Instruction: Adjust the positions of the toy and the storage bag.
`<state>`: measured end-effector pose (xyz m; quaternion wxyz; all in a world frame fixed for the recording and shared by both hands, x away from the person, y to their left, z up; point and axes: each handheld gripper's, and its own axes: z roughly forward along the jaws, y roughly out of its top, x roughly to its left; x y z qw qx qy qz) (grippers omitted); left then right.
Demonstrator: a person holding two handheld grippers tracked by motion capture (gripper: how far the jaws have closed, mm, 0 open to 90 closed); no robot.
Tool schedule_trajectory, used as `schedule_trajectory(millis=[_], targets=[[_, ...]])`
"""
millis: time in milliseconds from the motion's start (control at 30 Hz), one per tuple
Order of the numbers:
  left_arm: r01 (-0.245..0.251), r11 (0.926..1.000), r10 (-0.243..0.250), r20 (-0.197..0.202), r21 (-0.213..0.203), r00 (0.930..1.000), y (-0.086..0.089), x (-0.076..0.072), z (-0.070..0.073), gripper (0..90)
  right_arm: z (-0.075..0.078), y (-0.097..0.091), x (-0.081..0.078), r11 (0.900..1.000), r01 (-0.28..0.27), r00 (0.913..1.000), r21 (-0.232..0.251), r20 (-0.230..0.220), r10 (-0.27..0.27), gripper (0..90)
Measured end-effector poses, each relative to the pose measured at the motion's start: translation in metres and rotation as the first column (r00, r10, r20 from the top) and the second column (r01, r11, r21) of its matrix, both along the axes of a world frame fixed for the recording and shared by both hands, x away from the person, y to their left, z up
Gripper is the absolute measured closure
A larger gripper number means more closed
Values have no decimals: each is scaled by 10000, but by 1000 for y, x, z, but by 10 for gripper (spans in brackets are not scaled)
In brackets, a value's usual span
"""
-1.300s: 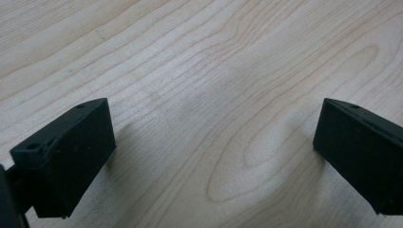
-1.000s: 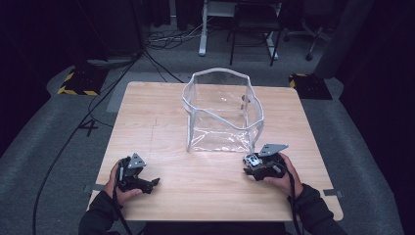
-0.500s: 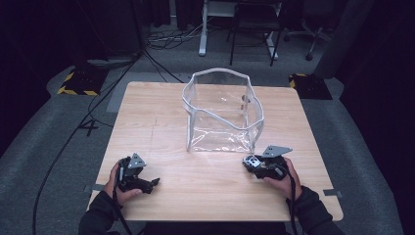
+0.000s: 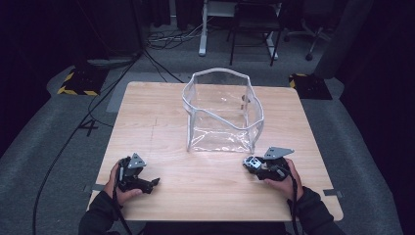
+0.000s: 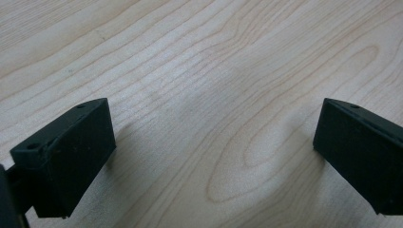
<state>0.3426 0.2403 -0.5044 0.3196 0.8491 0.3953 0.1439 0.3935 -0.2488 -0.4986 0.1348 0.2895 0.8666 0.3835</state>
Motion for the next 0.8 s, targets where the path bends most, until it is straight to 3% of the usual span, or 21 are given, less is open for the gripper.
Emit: schedule_trajectory(millis=[467, 600, 800], targets=[[63, 10000, -63, -42, -19, 10000, 0, 0, 0, 2, 1, -5, -2, 10000, 44, 9995, -24, 309, -43, 483], [62, 10000, -62, -42, -19, 10000, 0, 0, 0, 2, 1, -9, -1, 9996, 116, 9998, 245, 171, -121, 484], [65, 10000, -65, -41, -13, 10000, 0, 0, 0, 2, 0, -11, -2, 10000, 92, 9999, -19, 71, -92, 482]])
